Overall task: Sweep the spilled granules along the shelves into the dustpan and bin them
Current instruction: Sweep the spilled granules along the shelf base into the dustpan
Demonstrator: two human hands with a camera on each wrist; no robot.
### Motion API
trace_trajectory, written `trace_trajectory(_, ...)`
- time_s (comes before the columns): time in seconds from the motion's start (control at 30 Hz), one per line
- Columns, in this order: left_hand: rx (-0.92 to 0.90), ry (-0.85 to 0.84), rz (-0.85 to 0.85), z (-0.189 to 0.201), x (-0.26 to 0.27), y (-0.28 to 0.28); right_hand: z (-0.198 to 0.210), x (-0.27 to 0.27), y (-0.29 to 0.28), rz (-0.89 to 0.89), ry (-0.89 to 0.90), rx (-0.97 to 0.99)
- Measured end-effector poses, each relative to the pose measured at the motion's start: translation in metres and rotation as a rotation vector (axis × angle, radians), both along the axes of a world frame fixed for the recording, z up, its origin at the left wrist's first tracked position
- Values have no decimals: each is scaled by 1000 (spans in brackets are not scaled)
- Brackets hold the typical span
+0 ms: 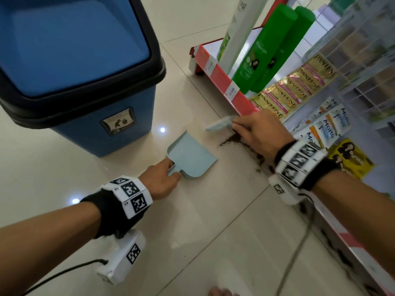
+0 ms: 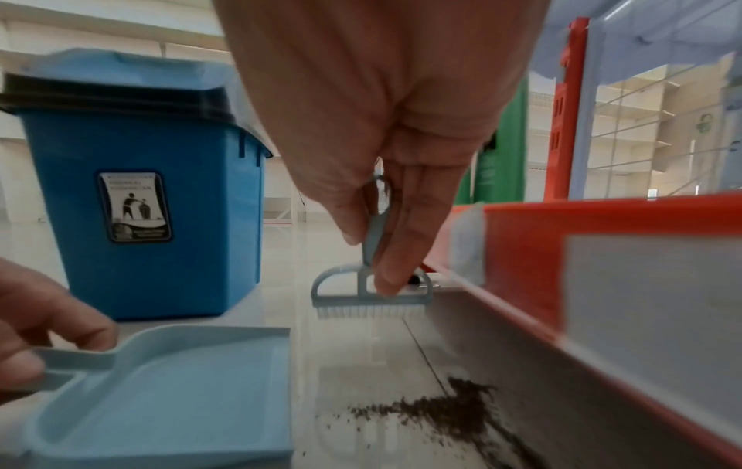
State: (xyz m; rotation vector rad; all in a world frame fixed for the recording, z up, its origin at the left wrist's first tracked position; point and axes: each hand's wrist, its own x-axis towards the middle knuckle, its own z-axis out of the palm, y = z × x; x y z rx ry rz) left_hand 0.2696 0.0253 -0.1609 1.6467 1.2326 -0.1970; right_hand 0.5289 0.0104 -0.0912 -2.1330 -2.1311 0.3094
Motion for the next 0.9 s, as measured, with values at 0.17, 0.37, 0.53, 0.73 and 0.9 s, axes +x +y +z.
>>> trace_trajectory(0.17,3,1,-11,4,10,0,-26,-17,45,-103,-259,-86)
trace_trajectory(0.37,-6,-3,4,7,10,-2,-32,-8,-5,-176,-370,-211)
trace_trajectory(0.53,42,4,27,9,8,0,-18,3,-49,-206,-383,-226)
trace_trajectory(0.73,88,6,87,10,10,-1,-3,-16,-9,-66,-300,-10)
trace_trajectory(0.9,60,26,129,13,5,-7,-17,-25,5,-43,-290,-101)
